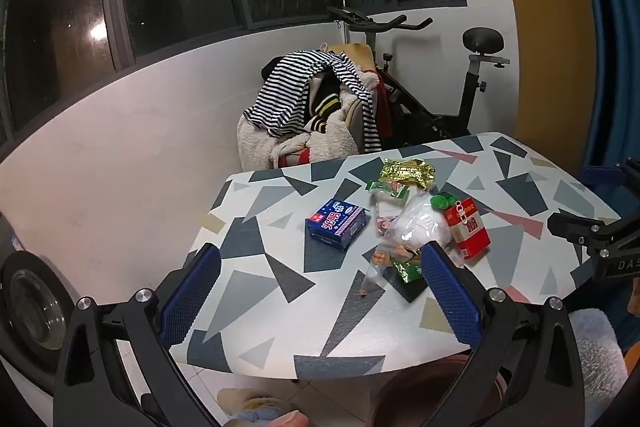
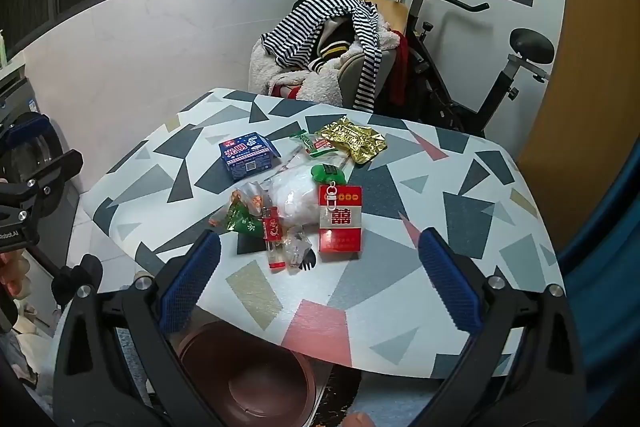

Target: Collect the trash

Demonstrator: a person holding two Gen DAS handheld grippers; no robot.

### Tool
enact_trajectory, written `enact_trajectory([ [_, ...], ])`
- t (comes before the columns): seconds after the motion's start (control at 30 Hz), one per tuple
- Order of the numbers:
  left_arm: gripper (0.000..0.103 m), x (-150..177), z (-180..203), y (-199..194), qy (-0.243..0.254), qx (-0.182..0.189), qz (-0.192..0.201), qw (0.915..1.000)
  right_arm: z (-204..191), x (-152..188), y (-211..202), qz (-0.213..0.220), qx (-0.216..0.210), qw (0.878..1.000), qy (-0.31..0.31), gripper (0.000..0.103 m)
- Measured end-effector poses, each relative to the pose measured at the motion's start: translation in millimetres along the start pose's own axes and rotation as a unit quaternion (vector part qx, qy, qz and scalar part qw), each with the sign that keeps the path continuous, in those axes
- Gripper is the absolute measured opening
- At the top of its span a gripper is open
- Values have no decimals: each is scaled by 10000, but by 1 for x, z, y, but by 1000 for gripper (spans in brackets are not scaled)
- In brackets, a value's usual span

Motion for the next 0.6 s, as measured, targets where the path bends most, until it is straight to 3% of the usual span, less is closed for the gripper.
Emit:
enact_trajectory([
  [0.23, 98, 1, -10, 2, -100, 91, -26, 9999, 0, 0, 0, -1, 15, 10000, -27, 97],
  [0.27, 98, 2, -8, 0, 46, -53, 4, 10000, 0, 0, 0, -1, 12, 10000, -25, 97],
  [0.6, 98, 2, -3, 3, 66, -107, -4, 9999, 1, -1, -1, -13, 104, 9999, -114, 97],
])
Point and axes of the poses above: each gripper's, at about its wrist camera, not at the fingertips, and y roughly the way its jaws point, z to its right, x to its underside, the point moved 2 cm from there along y, roughly the way its jaws point
